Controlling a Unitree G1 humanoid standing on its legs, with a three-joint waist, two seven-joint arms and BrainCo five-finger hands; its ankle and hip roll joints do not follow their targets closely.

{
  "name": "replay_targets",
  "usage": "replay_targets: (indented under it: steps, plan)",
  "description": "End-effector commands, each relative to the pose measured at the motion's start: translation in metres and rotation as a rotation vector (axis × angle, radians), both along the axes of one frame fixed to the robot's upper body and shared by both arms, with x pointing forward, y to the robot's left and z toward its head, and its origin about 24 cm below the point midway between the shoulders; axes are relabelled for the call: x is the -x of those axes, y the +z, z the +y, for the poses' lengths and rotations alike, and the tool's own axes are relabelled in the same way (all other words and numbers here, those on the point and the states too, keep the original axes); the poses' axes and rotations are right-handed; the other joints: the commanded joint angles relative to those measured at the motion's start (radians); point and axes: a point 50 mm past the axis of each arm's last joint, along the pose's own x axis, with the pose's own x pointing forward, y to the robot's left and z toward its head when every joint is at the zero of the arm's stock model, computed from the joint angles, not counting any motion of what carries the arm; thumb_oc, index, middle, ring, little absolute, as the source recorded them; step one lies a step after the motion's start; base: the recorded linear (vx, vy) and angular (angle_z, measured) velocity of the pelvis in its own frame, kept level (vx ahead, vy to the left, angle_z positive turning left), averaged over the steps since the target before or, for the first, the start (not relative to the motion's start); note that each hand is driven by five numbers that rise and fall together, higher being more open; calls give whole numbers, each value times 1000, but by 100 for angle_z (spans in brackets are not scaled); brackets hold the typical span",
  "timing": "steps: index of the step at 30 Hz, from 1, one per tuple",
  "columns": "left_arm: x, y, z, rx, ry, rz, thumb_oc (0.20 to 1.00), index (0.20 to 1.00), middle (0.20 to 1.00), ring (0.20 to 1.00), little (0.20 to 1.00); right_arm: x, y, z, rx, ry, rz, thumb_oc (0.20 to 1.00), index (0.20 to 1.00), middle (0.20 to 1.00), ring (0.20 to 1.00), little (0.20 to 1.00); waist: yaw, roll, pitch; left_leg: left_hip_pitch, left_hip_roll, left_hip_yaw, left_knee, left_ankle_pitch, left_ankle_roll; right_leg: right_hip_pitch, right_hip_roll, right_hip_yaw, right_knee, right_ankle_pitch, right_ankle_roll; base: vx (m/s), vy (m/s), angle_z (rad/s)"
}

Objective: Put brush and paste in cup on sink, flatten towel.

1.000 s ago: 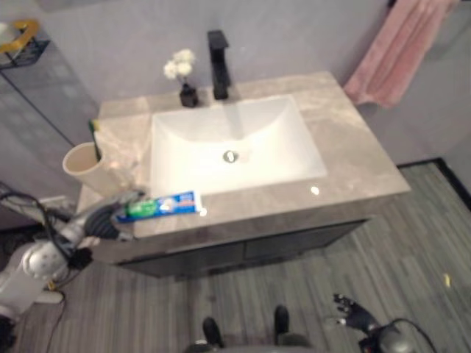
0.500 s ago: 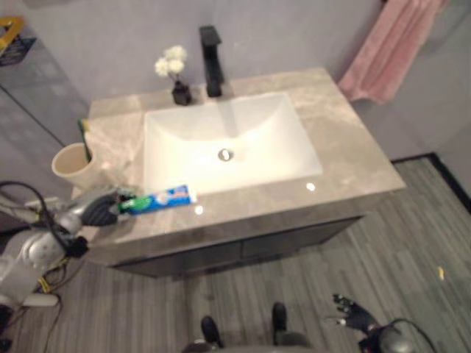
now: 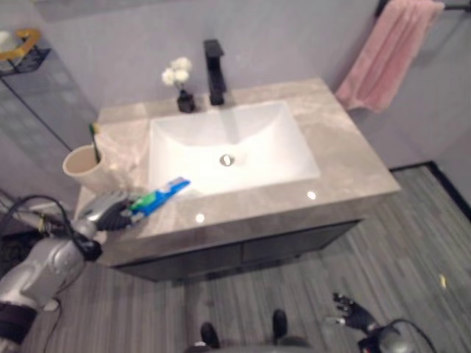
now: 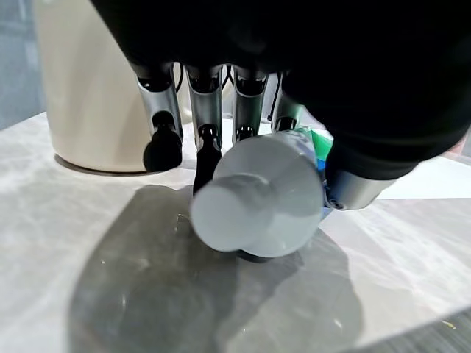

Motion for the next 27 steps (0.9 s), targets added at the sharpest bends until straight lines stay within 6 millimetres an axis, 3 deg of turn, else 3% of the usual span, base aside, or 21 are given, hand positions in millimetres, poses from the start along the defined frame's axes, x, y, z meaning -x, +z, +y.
replay_targets:
  steps: [1,11,17,18,27]
  plan:
    - [15,-32,-9,-5,-23,108,200,200,200,200,200,-10,8,-8,14,-69,-82,1000,1000,1000,1000,1000,-3,-26,12,35,15,-93,15,-79,1,40,-43,-29,6,21,67,0,0,0]
    - [-1,14,-19,17,-53,-170,200,200,200,200,200,-13,14,-22,10,-247,-166,1000,1000,1000,1000,1000,-7,-31,-25,67,15,-99,15,-89,2,77,-45,-38,6,16,67,-34,-8,0]
    - [-5,44,-22,72,-39,-361,200,200,200,200,200,-30,44,-41,18,-382,-361,1000,1000,1000,1000,1000,-19,-30,-47,87,12,-99,15,-96,6,97,-47,-40,6,13,64,-34,-1,0]
    - [-5,57,-21,88,-30,-439,200,200,200,200,200,-45,73,-46,92,-300,-483,1000,1000,1000,1000,1000,-27,-30,-51,94,12,-98,15,-98,7,104,-48,-40,6,14,64,-33,-1,0]
    - [-8,105,-35,219,-47,-752,200,200,200,200,200,-86,177,-43,223,-162,-944,1000,1000,1000,1000,1000,-41,-36,-77,109,7,-101,15,-107,17,123,-56,-43,6,15,62,-32,11,0]
